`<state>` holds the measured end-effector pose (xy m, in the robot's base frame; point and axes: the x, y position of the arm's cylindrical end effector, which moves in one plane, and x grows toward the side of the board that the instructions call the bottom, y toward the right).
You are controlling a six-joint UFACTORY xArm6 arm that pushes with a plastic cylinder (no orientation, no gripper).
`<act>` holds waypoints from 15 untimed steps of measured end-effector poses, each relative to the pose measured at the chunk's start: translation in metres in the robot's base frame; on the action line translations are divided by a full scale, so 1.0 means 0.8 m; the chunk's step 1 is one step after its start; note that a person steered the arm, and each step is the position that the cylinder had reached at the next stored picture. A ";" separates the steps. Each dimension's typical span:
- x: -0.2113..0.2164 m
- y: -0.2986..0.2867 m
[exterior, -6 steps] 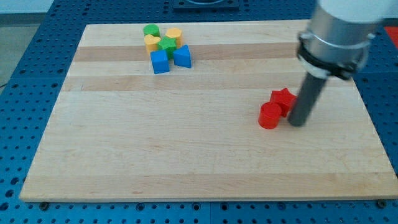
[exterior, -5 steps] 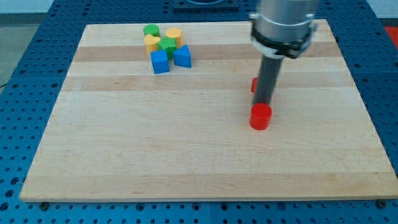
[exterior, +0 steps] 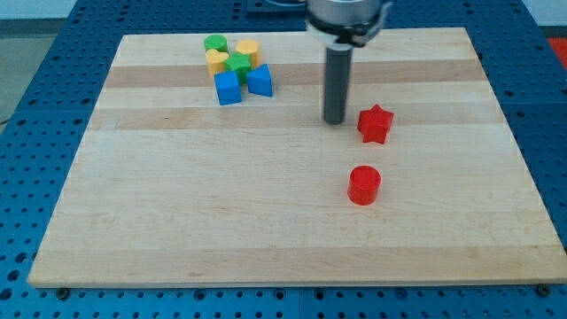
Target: Move the red star to the center right
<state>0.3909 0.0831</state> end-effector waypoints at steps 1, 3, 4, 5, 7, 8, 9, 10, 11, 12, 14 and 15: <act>0.017 0.088; 0.057 0.047; 0.079 -0.013; 0.133 0.028; 0.085 0.115; 0.083 0.122; 0.149 0.150; 0.123 0.069; 0.076 0.063; 0.060 0.063; 0.025 0.029; 0.024 0.073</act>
